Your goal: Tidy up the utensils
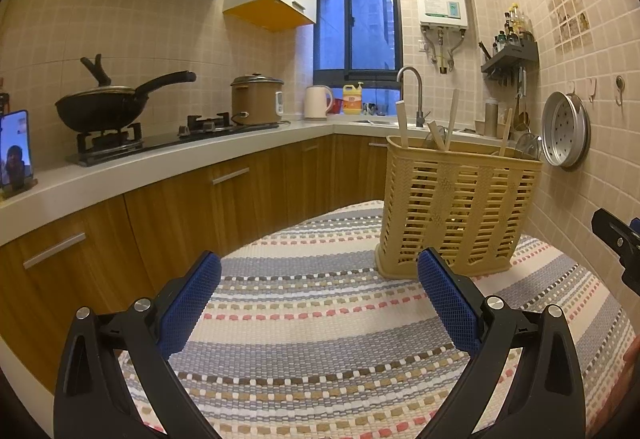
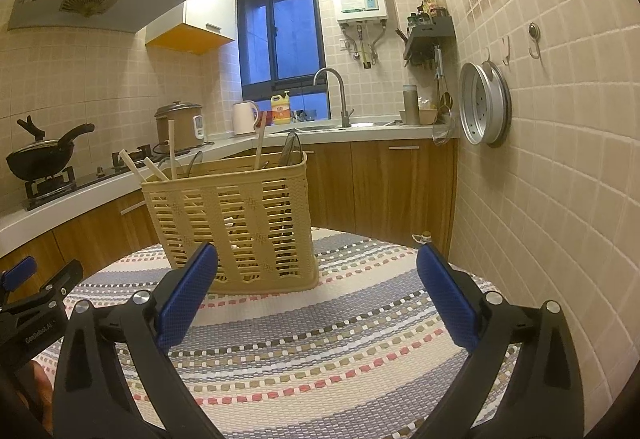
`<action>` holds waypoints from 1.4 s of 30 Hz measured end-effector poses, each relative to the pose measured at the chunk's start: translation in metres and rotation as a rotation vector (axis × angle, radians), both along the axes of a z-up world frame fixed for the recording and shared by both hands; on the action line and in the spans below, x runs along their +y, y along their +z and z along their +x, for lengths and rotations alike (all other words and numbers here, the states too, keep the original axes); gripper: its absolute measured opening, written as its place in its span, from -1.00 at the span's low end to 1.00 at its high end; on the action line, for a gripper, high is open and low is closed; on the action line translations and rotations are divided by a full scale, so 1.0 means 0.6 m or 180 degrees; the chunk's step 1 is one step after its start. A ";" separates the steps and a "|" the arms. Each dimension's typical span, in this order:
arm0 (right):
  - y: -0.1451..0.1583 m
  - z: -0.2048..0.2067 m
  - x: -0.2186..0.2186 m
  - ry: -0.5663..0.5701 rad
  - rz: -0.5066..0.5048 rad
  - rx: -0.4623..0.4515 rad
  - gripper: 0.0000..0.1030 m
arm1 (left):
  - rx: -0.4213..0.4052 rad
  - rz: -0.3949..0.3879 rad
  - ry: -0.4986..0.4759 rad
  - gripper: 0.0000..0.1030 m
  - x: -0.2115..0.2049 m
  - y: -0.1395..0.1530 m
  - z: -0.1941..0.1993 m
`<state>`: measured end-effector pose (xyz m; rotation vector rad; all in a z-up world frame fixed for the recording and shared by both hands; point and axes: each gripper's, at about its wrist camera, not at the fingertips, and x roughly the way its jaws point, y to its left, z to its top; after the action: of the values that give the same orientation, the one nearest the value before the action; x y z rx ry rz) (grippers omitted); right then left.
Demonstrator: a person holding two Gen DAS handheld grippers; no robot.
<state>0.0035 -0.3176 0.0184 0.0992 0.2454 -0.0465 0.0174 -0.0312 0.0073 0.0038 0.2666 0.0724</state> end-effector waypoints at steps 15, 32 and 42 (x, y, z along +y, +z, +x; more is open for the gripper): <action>-0.001 -0.001 0.003 0.0019 -0.0055 0.0006 0.85 | 0.0066 -0.0057 0.0035 0.85 0.005 -0.005 0.007; 0.001 -0.003 0.004 0.0025 -0.0033 -0.0009 0.85 | 0.0081 -0.0076 0.0079 0.85 0.008 -0.004 0.012; 0.001 -0.003 0.005 0.0031 -0.0044 -0.0004 0.85 | 0.0073 -0.0054 0.0084 0.85 0.004 -0.002 0.010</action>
<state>0.0019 -0.3143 0.0187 0.0844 0.2443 -0.0385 0.0233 -0.0285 0.0059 -0.0156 0.2902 0.0964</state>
